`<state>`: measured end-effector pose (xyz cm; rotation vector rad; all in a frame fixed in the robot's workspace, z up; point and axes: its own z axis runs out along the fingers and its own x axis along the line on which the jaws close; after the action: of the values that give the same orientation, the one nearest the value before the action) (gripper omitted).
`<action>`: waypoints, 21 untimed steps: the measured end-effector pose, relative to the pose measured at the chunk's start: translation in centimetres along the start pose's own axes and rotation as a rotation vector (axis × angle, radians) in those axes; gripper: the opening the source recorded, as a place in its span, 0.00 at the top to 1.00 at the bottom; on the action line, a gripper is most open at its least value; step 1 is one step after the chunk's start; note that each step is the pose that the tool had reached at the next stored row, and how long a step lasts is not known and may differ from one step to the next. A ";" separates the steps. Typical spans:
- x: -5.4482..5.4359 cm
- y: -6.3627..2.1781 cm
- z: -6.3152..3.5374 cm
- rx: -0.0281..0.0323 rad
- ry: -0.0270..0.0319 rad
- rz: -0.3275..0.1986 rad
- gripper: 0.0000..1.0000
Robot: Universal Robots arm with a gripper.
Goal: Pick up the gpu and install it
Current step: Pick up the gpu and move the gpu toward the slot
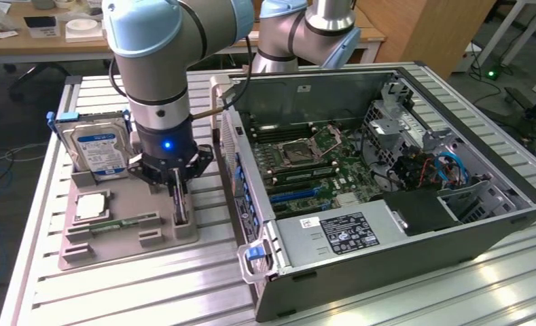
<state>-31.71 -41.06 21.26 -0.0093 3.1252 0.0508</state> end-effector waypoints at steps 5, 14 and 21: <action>0.0 0.01 -0.36 0.0000 -0.0001 0.000 0.72; 0.0 0.06 -1.67 0.0000 0.0000 0.000 0.72; 0.0 0.08 -2.44 0.0000 0.0000 0.000 0.72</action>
<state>-31.71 -41.06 23.70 -0.0093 3.1252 0.0508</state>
